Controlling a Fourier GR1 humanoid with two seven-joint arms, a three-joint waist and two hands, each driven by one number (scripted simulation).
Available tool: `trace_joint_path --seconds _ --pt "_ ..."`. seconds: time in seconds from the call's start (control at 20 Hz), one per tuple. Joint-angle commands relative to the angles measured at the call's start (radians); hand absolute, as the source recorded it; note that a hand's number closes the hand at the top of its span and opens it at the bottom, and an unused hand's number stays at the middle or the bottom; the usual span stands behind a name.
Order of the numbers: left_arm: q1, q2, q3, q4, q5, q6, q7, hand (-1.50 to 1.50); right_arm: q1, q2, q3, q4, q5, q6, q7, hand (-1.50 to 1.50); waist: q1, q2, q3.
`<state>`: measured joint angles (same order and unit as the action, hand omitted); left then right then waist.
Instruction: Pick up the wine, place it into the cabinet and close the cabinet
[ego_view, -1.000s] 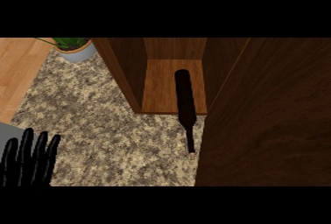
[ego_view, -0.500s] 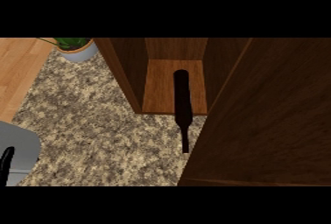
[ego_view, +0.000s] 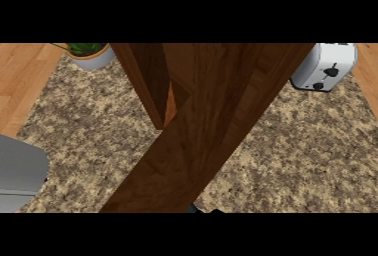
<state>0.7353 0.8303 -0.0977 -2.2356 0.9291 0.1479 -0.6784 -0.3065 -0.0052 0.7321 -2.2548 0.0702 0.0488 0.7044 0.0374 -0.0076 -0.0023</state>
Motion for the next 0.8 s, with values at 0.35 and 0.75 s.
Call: trace_joint_path --seconds 0.35,0.75 --pt "0.072 0.022 0.24 0.027 0.12 -0.187 0.068 -1.5 -0.435 0.005 -0.17 0.448 -0.058 -0.18 -0.117 1.5 0.006 0.01 0.002" --pt "0.064 -0.022 0.256 0.006 0.111 -0.202 0.162 -1.5 -0.61 0.005 -0.285 0.749 -0.088 -0.179 -0.226 1.5 -0.007 0.013 0.002"
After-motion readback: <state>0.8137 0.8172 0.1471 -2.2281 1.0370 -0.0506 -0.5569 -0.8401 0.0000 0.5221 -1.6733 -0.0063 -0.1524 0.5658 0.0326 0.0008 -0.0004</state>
